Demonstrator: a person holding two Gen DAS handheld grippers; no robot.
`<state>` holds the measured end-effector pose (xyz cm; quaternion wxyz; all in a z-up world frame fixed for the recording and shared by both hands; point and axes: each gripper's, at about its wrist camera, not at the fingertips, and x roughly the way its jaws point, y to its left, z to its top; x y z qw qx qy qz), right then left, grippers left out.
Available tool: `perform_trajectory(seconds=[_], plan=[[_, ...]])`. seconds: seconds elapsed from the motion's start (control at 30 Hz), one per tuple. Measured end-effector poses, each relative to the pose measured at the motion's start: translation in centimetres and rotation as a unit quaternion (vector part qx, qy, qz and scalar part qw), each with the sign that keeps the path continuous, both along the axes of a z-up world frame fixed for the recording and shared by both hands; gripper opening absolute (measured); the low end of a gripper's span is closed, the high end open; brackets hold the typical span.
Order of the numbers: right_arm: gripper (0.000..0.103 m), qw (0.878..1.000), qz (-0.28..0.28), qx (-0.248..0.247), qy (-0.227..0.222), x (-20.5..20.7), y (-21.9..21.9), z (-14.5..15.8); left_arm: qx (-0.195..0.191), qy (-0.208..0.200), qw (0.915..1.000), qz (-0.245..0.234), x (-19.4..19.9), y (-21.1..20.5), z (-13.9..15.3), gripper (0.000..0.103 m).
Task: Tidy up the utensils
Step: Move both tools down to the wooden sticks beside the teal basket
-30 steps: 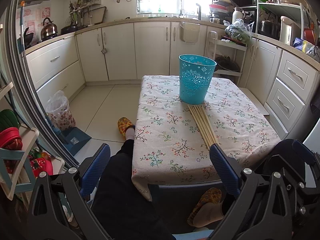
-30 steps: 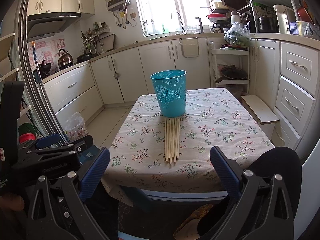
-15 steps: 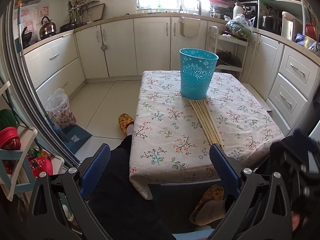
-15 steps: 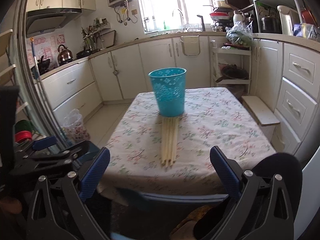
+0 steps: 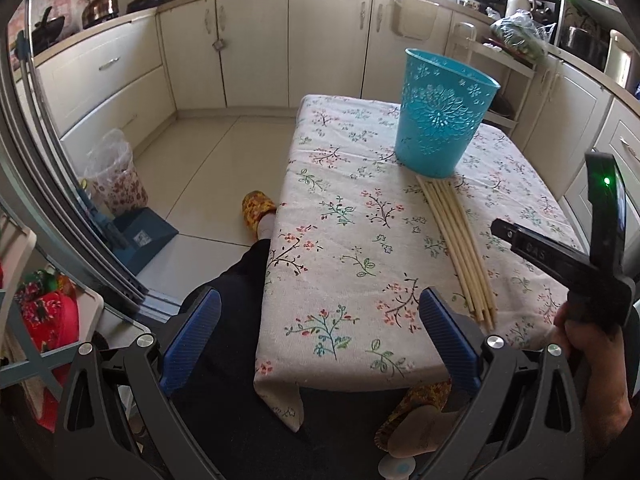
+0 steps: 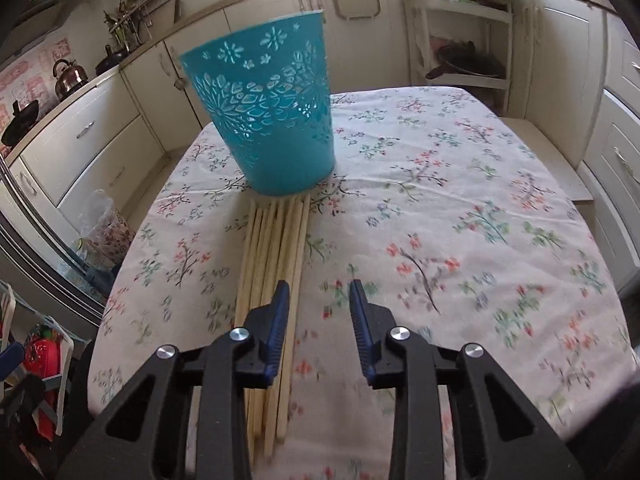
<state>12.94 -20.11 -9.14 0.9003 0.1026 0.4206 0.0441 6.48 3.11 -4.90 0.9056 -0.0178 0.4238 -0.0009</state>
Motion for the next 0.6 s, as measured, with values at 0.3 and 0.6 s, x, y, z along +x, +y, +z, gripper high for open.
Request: perform_trajectory(seconds=[0.3, 0.6], plan=[[0.024, 1.0, 0.023, -0.004, 0.02, 3.3, 1.2, -1.4, 0.002, 0.027, 0.9996, 0.006, 3.4, -0.9, -1.9, 0.095], [0.024, 0.999, 0.028, 0.012, 0.019, 3.3, -0.2, -1.0, 0.0, 0.036, 0.9993, 0.006, 6.0, -2.1, -2.4, 0.095]])
